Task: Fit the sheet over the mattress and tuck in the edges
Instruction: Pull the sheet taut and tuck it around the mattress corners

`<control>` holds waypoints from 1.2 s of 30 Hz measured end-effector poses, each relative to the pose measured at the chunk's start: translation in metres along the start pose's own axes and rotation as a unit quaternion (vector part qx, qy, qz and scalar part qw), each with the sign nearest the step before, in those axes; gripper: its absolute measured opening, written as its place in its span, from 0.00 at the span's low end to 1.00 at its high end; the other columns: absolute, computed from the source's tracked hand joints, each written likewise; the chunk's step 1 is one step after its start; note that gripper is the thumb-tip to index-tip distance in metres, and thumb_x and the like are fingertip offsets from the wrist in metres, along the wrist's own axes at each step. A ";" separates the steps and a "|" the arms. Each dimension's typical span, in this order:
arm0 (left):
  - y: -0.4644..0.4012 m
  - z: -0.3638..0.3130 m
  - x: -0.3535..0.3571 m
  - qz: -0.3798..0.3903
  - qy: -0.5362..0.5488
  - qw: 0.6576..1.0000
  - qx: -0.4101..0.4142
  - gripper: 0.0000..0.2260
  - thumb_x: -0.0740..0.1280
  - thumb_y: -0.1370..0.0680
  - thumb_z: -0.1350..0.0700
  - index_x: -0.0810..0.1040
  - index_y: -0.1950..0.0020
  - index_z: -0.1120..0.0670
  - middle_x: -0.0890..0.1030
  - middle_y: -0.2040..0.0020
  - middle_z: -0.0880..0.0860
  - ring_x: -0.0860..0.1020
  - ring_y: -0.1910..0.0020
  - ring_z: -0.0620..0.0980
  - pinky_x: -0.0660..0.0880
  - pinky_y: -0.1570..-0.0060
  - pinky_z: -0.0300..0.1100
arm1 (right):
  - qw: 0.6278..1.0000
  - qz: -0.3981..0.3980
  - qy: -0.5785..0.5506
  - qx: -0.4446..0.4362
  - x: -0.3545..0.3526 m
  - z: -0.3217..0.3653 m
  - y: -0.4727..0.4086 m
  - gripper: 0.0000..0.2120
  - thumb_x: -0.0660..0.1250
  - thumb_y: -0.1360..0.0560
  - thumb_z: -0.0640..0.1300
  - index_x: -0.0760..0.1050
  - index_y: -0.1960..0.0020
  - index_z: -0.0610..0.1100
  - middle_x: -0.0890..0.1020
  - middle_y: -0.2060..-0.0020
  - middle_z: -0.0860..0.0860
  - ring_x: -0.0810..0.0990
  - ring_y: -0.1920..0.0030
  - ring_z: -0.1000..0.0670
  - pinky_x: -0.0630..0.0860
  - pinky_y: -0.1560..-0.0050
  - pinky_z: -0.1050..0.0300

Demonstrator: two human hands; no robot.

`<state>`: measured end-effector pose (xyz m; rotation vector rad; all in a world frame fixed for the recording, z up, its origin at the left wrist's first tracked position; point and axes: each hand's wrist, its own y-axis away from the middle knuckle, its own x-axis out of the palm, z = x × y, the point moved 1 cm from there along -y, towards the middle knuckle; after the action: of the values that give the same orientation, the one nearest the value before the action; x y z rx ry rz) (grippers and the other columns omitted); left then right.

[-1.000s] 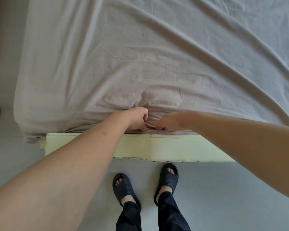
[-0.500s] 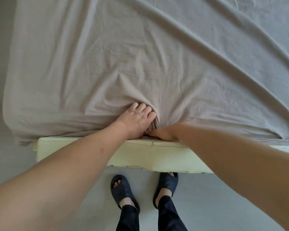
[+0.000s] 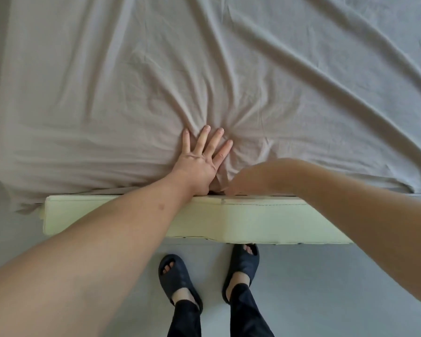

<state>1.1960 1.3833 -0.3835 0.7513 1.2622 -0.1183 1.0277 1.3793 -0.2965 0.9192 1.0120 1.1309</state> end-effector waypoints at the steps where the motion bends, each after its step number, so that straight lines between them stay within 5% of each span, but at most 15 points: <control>1: 0.000 0.000 -0.002 0.005 -0.007 1.000 0.005 0.47 0.63 0.25 0.46 0.30 0.20 0.51 0.31 0.20 0.59 0.34 0.21 0.67 0.40 0.33 0.79 | 1.000 -0.003 -0.012 0.000 -0.005 -0.010 0.008 0.20 0.53 0.14 0.51 0.74 0.31 0.42 0.77 0.32 0.46 0.73 0.30 0.44 0.67 0.35 0.52; 6: 0.006 -0.004 -0.017 0.017 -0.052 0.998 0.018 0.44 0.61 0.22 0.49 0.31 0.20 0.53 0.35 0.19 0.60 0.41 0.20 0.68 0.49 0.33 0.77 | 0.991 0.006 -0.129 0.038 0.006 -0.064 0.010 0.20 0.53 0.16 0.62 0.78 0.47 0.52 0.81 0.51 0.60 0.77 0.42 0.52 0.69 0.36 0.53; 7: 0.005 -0.002 -0.018 0.025 -0.049 0.998 0.020 0.46 0.63 0.23 0.48 0.31 0.20 0.53 0.35 0.18 0.60 0.41 0.20 0.68 0.50 0.33 0.76 | 0.991 0.003 -0.129 0.042 0.007 -0.066 0.015 0.21 0.52 0.17 0.64 0.80 0.47 0.54 0.81 0.51 0.62 0.76 0.42 0.53 0.66 0.36 0.53; 10: 0.005 -0.002 -0.034 0.100 -0.034 0.994 0.020 0.56 0.71 0.28 0.43 0.29 0.20 0.50 0.32 0.19 0.56 0.39 0.20 0.65 0.50 0.30 0.74 | 0.995 0.001 -0.096 0.042 0.009 -0.060 0.024 0.28 0.47 0.17 0.67 0.79 0.35 0.56 0.68 0.26 0.56 0.62 0.22 0.46 0.54 0.24 0.46; 11: 0.006 0.000 -0.042 0.144 -0.028 0.989 0.023 0.58 0.74 0.29 0.43 0.28 0.21 0.48 0.30 0.20 0.54 0.37 0.20 0.64 0.49 0.28 0.73 | 0.992 0.012 -0.113 0.056 0.009 -0.058 0.026 0.28 0.46 0.17 0.66 0.79 0.33 0.55 0.69 0.25 0.53 0.62 0.22 0.45 0.57 0.25 0.47; 13: -0.010 0.015 -0.070 0.234 0.007 0.971 0.041 0.61 0.78 0.32 0.48 0.31 0.20 0.44 0.30 0.19 0.50 0.38 0.19 0.60 0.51 0.23 0.65 | 0.987 0.027 -0.143 0.066 0.010 -0.061 0.021 0.29 0.47 0.18 0.68 0.80 0.37 0.54 0.82 0.40 0.57 0.77 0.36 0.47 0.69 0.38 0.51; 15: -0.032 0.036 -0.104 0.274 0.081 0.956 0.064 0.51 0.77 0.31 0.52 0.49 0.17 0.42 0.47 0.16 0.50 0.54 0.19 0.56 0.60 0.23 0.55 | 0.984 0.021 -0.152 0.091 0.015 -0.057 0.013 0.31 0.48 0.18 0.69 0.81 0.37 0.52 0.84 0.54 0.59 0.78 0.48 0.51 0.71 0.43 0.53; 18: -0.041 0.038 -0.129 0.149 0.191 0.970 0.020 0.32 0.71 0.31 0.49 0.71 0.27 0.44 0.74 0.30 0.50 0.75 0.35 0.54 0.74 0.35 0.51 | 0.994 0.007 -0.071 0.087 0.020 -0.044 0.010 0.31 0.48 0.17 0.66 0.71 0.25 0.48 0.70 0.25 0.49 0.68 0.27 0.46 0.58 0.25 0.46; 21: -0.016 -0.011 -0.113 0.118 0.220 0.968 0.030 0.29 0.70 0.27 0.49 0.69 0.25 0.44 0.68 0.26 0.51 0.69 0.28 0.58 0.70 0.31 0.54 | 0.996 -0.046 0.062 0.040 0.020 -0.029 0.024 0.25 0.54 0.14 0.57 0.68 0.24 0.43 0.68 0.24 0.42 0.67 0.25 0.43 0.63 0.30 0.50; 24: -0.003 -0.040 -0.095 0.163 0.161 0.973 0.000 0.31 0.69 0.23 0.47 0.62 0.22 0.39 0.53 0.18 0.49 0.54 0.20 0.60 0.63 0.27 0.63 | 0.967 -0.233 0.097 -0.023 0.020 -0.030 0.044 0.15 0.72 0.24 0.55 0.84 0.49 0.42 0.84 0.50 0.40 0.83 0.49 0.44 0.74 0.56 0.56; 27: -0.013 -0.048 -0.106 0.154 0.124 0.980 -0.021 0.23 0.65 0.23 0.48 0.71 0.27 0.44 0.64 0.26 0.51 0.61 0.24 0.60 0.66 0.30 0.61 | 0.943 -0.327 0.038 0.040 -0.001 -0.070 0.065 0.16 0.62 0.22 0.51 0.78 0.60 0.41 0.84 0.59 0.46 0.82 0.57 0.43 0.76 0.58 0.56; 29: -0.018 -0.060 -0.119 0.091 0.124 0.988 -0.011 0.19 0.65 0.23 0.48 0.75 0.32 0.48 0.70 0.34 0.52 0.68 0.30 0.58 0.67 0.31 0.57 | 0.944 -0.318 -0.041 0.078 -0.017 -0.113 0.080 0.12 0.64 0.23 0.47 0.83 0.54 0.42 0.85 0.56 0.46 0.84 0.53 0.44 0.80 0.52 0.53; 32: -0.027 -0.087 -0.133 0.019 0.168 0.985 0.043 0.20 0.70 0.27 0.48 0.75 0.36 0.48 0.71 0.35 0.52 0.69 0.32 0.57 0.69 0.34 0.53 | 0.965 -0.248 -0.060 0.069 -0.022 -0.158 0.101 0.11 0.67 0.23 0.37 0.86 0.48 0.46 0.87 0.52 0.52 0.85 0.55 0.54 0.76 0.60 0.68; 34: -0.037 -0.106 -0.134 0.026 0.171 0.981 0.083 0.29 0.74 0.30 0.44 0.71 0.31 0.44 0.65 0.27 0.52 0.63 0.26 0.58 0.66 0.31 0.55 | 0.983 -0.180 0.016 0.023 -0.017 -0.176 0.097 0.13 0.65 0.23 0.33 0.87 0.47 0.44 0.88 0.52 0.51 0.86 0.54 0.55 0.75 0.63 0.71; 36: -0.048 -0.123 -0.128 0.077 0.175 0.979 0.073 0.40 0.75 0.31 0.39 0.60 0.22 0.38 0.50 0.18 0.51 0.48 0.19 0.58 0.53 0.25 0.64 | 0.980 -0.137 0.134 -0.059 -0.010 -0.188 0.081 0.13 0.64 0.20 0.38 0.84 0.41 0.45 0.87 0.47 0.50 0.85 0.47 0.51 0.80 0.50 0.62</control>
<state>1.0304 1.3769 -0.3040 1.0265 1.5346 0.0509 0.8251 1.3983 -0.2727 0.5206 1.2341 1.0854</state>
